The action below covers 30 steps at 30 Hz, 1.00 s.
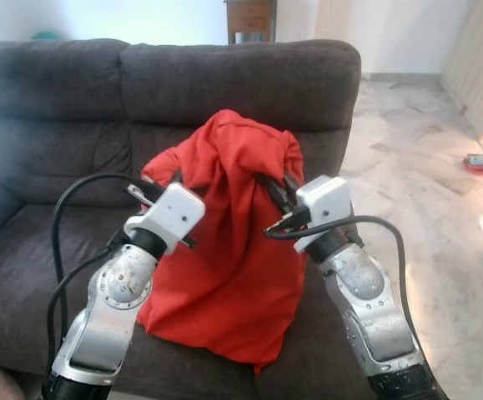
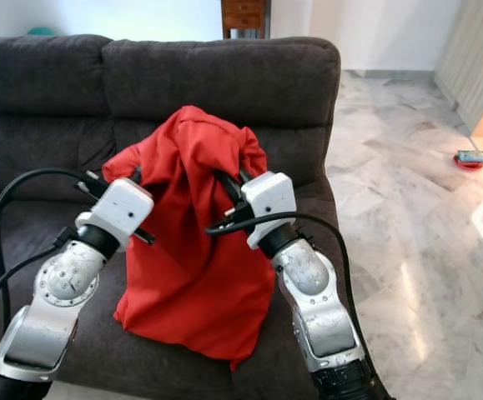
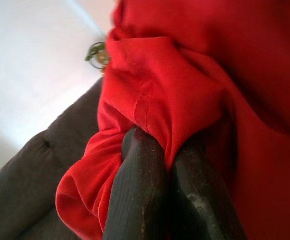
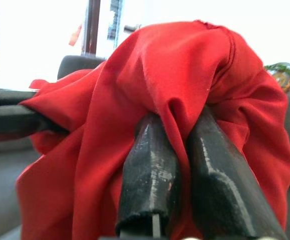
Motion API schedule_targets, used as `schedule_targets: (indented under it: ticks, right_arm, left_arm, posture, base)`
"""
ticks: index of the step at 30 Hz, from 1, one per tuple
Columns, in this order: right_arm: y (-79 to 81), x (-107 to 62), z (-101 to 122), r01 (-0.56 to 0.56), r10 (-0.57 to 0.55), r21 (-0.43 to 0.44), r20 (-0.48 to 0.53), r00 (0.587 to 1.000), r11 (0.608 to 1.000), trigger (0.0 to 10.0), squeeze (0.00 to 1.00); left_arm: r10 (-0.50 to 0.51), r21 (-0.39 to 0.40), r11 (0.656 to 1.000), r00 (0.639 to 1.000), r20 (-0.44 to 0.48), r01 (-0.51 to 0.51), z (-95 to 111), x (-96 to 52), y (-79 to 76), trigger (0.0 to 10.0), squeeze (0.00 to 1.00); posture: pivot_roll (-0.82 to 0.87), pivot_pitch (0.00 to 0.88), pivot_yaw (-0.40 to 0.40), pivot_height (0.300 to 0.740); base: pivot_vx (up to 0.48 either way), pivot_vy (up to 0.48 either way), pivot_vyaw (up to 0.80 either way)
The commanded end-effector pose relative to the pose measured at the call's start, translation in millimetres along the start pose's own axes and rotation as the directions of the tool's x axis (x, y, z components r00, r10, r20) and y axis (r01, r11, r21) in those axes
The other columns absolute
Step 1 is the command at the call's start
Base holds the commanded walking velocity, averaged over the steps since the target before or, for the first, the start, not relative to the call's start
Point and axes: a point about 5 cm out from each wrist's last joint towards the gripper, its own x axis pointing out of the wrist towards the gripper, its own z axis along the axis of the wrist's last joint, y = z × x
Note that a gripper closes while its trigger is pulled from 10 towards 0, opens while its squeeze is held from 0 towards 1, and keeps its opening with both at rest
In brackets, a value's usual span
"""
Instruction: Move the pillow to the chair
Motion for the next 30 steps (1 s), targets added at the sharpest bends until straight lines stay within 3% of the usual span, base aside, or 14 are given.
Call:
schedule_targets:
  ticks: [1,6,19,20,21,22,23,30]
  right_arm:
    - [16.6,5.2,10,-0.103,0.105,-0.048,0.027,0.994,0.993,10.0,0.0]
    - [25.0,2.6,7,-0.171,0.172,-0.079,0.001,0.985,0.982,10.0,0.0]
    - [26.7,1.3,6,-0.201,0.201,-0.067,-0.012,0.98,0.977,10.0,0.0]
    - [26.8,1.4,6,-0.201,0.2,-0.066,-0.013,0.98,0.977,10.0,0.01]
    - [26.8,1.4,6,-0.201,0.2,-0.067,-0.013,0.98,0.977,10.0,0.19]
    - [26.7,1.4,6,-0.199,0.199,-0.067,-0.013,0.98,0.978,10.0,0.72]
    - [26.3,1.5,6,-0.195,0.195,-0.062,-0.01,0.981,0.979,10.0,1.0]
    - [23.2,2.0,8,-0.172,0.172,-0.063,0.004,0.985,0.983,10.0,1.0]
  left_arm:
    - [-0.121,0.011,0.993,0.993,0.015,0.12,4,2.0,-18.3,10.0,0.0]
    - [-0.153,0.017,0.988,0.988,-0.014,0.154,-1,-0.2,-22.1,10.0,0.0]
    - [-0.128,0.034,0.991,0.991,-0.037,0.129,-5,-1.7,-17.4,10.0,0.0]
    - [-0.129,0.035,0.991,0.991,-0.035,0.13,-4,-1.6,-17.6,10.0,0.75]
    - [-0.129,0.035,0.991,0.991,-0.033,0.13,-4,-1.6,-17.6,10.0,1.0]
    - [-0.129,0.031,0.991,0.991,-0.031,0.129,-4,-1.6,-17.7,10.0,1.0]
    - [-0.128,0.03,0.991,0.991,-0.03,0.129,-4,-1.6,-17.7,10.0,1.0]
    - [-0.131,0.018,0.991,0.991,-0.023,0.132,-3,-1.1,-18.5,10.0,1.0]
  posture:
    - [0.01,0.031,0.036,0.74]
    - [0.01,0.031,0.036,0.74]
    - [0.01,0.027,0.032,0.74]
    - [0.01,0.027,0.032,0.74]
    - [0.01,0.027,0.032,0.74]
    - [0.01,0.027,0.032,0.74]
    - [0.01,0.027,0.032,0.74]
    - [0.01,0.031,0.028,0.74]
  base:
    - [0.0,0.0,0.0]
    - [0.0,0.0,0.0]
    - [0.0,0.0,0.0]
    - [0.0,0.0,0.0]
    - [0.0,0.0,0.0]
    - [0.0,0.0,0.0]
    - [0.0,0.0,0.0]
    - [0.0,0.0,0.0]
